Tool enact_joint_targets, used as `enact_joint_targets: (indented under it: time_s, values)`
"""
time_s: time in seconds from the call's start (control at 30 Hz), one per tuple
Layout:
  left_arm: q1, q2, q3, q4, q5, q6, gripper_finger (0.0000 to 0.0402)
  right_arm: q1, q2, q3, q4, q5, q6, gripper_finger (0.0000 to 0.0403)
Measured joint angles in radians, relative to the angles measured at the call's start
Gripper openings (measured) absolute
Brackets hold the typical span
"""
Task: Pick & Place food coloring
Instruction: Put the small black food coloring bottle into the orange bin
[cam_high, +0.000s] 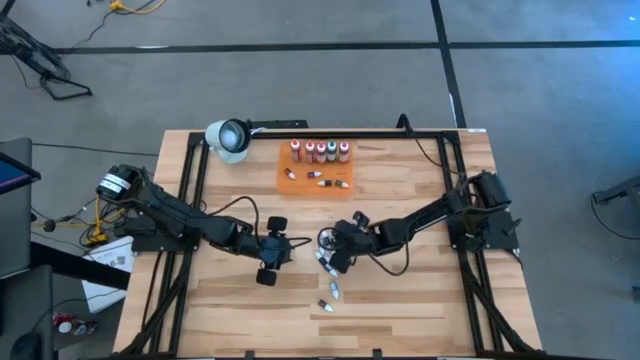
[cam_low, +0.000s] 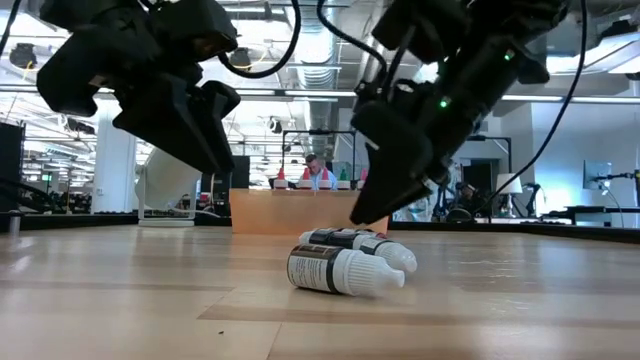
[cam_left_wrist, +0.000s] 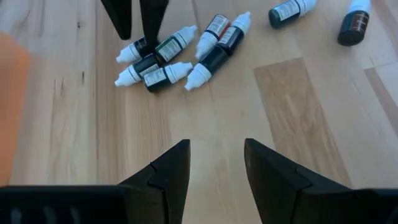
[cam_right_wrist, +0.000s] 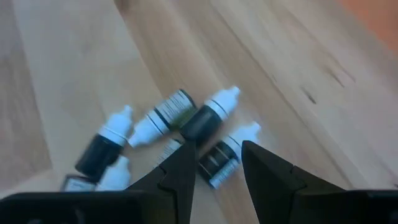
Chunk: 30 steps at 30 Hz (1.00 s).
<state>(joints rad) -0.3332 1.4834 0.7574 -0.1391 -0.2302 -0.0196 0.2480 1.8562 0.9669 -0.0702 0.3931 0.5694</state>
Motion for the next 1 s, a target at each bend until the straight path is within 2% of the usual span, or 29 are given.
enact_joint_targets:
  time_s: [0.73, 1.0]
  values:
    - [0.0, 0.0, 0.0, -0.002, -0.006, 0.001, 0.0146, -0.015, 0.04, 0.002, -0.026, -0.002, -0.045, 0.0121]
    - [0.0, 0.0, 0.0, -0.004, -0.006, 0.0, 0.0146, -0.015, 0.053, 0.002, -0.023, -0.003, -0.046, 0.0078]
